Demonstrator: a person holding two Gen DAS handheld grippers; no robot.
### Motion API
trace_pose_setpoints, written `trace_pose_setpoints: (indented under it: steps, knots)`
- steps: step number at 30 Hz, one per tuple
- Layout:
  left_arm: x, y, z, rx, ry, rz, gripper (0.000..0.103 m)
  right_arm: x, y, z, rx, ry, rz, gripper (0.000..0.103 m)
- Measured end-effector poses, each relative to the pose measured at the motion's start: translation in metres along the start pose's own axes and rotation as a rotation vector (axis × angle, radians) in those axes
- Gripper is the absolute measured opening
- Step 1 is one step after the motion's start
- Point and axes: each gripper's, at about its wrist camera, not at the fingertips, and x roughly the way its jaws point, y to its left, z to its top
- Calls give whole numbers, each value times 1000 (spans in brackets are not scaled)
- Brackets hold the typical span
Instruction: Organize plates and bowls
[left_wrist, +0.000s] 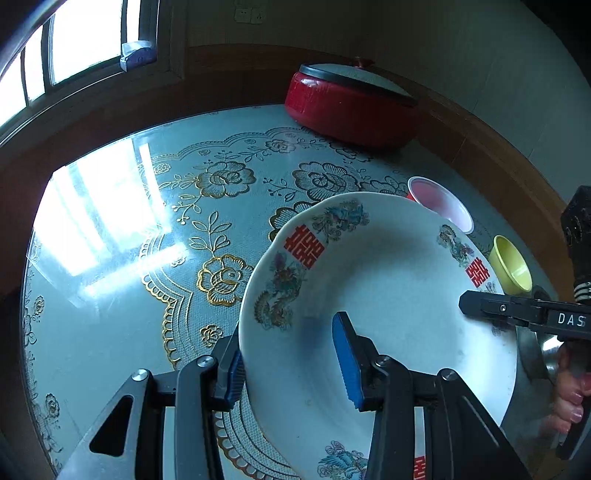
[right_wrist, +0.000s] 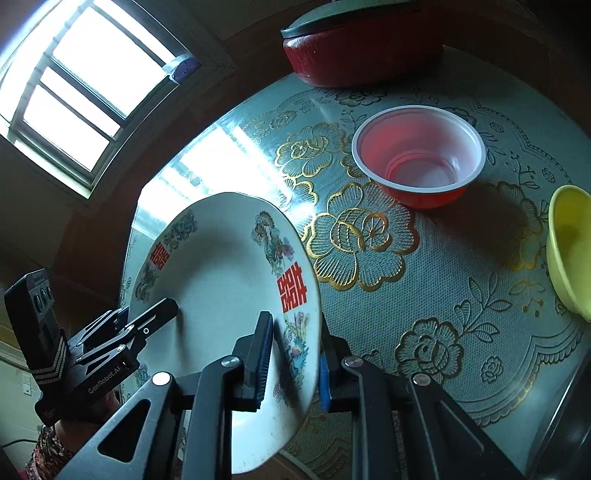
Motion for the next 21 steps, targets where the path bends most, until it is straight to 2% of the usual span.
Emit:
trace_pose_setpoints:
  steps: [6,13,21]
  knots:
    - [-30,-5,-14,-36,-23,-27,43,-31,11,-19,11,-32,14,18]
    - [-61,-12,-43,-36,-27,-59,43,-58,15,-57,49,-40,31,17]
    - [-74,-16,-73,-31,3,-91,43,-74,15,-99,87,-46,24,17]
